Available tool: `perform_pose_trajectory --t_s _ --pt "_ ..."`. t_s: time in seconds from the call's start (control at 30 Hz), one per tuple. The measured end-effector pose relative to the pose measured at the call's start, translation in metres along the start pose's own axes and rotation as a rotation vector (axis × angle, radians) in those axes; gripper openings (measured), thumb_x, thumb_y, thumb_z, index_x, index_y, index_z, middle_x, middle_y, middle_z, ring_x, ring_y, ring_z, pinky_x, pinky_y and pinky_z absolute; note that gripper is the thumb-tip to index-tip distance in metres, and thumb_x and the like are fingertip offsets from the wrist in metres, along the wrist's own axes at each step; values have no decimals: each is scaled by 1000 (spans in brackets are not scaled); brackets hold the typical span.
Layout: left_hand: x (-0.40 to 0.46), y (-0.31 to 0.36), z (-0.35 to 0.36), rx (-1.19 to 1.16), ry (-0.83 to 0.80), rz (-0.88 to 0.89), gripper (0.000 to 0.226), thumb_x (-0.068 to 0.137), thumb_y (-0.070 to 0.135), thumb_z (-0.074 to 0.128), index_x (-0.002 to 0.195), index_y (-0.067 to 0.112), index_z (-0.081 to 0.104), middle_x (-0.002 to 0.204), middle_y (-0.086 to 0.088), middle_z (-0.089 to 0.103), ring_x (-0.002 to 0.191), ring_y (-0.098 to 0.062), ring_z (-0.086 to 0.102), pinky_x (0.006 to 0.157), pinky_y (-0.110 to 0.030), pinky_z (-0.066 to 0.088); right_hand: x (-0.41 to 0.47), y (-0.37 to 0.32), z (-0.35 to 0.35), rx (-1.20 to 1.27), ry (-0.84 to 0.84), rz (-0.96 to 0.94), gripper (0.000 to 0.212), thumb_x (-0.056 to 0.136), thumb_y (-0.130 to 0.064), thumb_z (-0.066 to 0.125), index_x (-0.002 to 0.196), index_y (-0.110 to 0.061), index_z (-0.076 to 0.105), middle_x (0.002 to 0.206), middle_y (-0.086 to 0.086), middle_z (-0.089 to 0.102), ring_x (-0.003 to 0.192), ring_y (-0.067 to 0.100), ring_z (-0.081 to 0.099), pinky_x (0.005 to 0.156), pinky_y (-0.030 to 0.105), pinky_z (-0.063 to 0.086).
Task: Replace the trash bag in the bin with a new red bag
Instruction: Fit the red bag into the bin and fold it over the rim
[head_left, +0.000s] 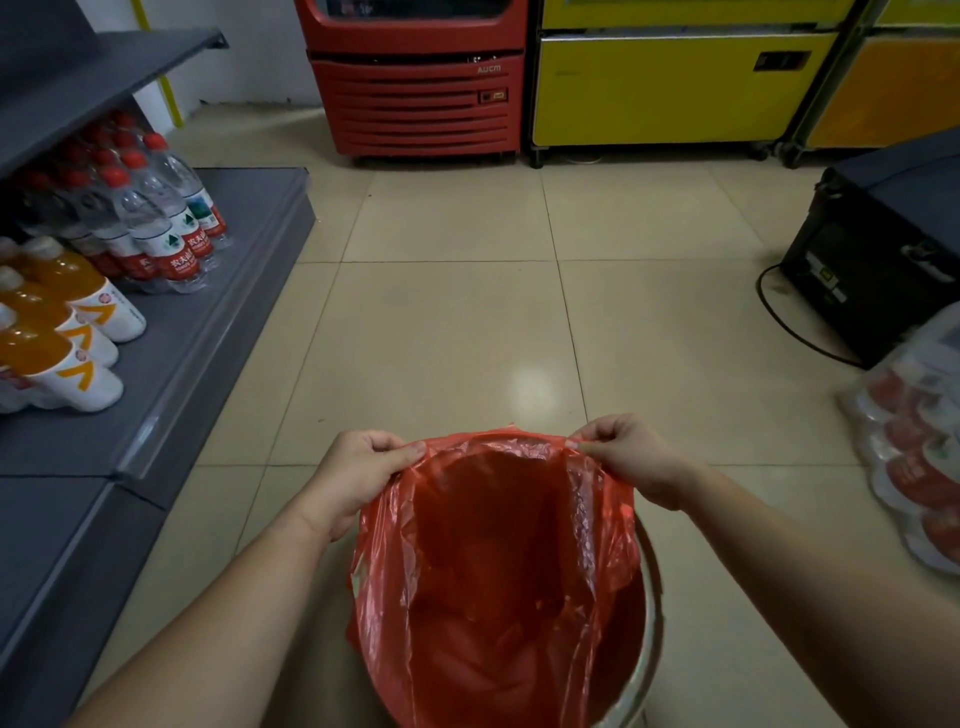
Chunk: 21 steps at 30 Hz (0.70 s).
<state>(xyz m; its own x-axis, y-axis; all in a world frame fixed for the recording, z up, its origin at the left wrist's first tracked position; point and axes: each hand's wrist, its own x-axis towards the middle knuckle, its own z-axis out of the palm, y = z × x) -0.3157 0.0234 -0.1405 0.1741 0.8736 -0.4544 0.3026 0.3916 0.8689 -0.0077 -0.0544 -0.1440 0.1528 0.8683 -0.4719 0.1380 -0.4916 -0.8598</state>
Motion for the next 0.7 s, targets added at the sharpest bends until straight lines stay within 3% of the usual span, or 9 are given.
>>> perform_pose_trajectory --t_s 0.13,0.3,0.4,0.5,0.6,0.7 --pt "0 -4 -4 -125 -27 -189 22 76 12 84 84 0 68 65 -18 71 47 -22 66 48 -27 57 -13 1 -19 -91 -90 87 14 87 -9 69 99 -1 71 77 14 72 60 21 68 54 30 56" --pt "-2 -13 -4 -148 -102 -334 21 76 0 79 66 4 61 51 -14 65 37 -21 61 43 -28 55 -33 3 -31 -214 -180 171 15 87 -8 64 98 -3 72 80 16 73 68 25 69 61 35 59" --pt "-9 -20 -8 -143 -120 -381 25 76 -4 78 63 7 60 50 -14 64 36 -21 60 42 -28 54 -46 6 -35 -231 -198 225 16 87 -12 63 100 -5 70 82 16 73 73 27 70 71 45 61" --pt "-21 -26 -12 -102 -156 -379 14 79 6 79 77 3 65 56 -14 67 40 -21 62 43 -26 54 -63 11 -36 -245 -191 278 23 89 -20 62 103 -3 68 81 13 72 74 28 70 82 55 58" --pt "-39 -30 -12 -66 -149 -336 21 84 27 76 81 9 66 58 -9 67 46 -19 59 51 -25 47 -85 17 -32 -250 -98 305 28 90 -29 63 100 -4 70 81 14 74 68 26 70 75 50 61" --pt "-62 -31 -11 -41 -110 -298 37 88 51 65 92 15 72 82 -6 75 77 -22 65 75 -34 48 -109 22 -27 -159 46 347 44 87 -47 66 98 -5 70 93 17 74 65 27 69 69 47 62"
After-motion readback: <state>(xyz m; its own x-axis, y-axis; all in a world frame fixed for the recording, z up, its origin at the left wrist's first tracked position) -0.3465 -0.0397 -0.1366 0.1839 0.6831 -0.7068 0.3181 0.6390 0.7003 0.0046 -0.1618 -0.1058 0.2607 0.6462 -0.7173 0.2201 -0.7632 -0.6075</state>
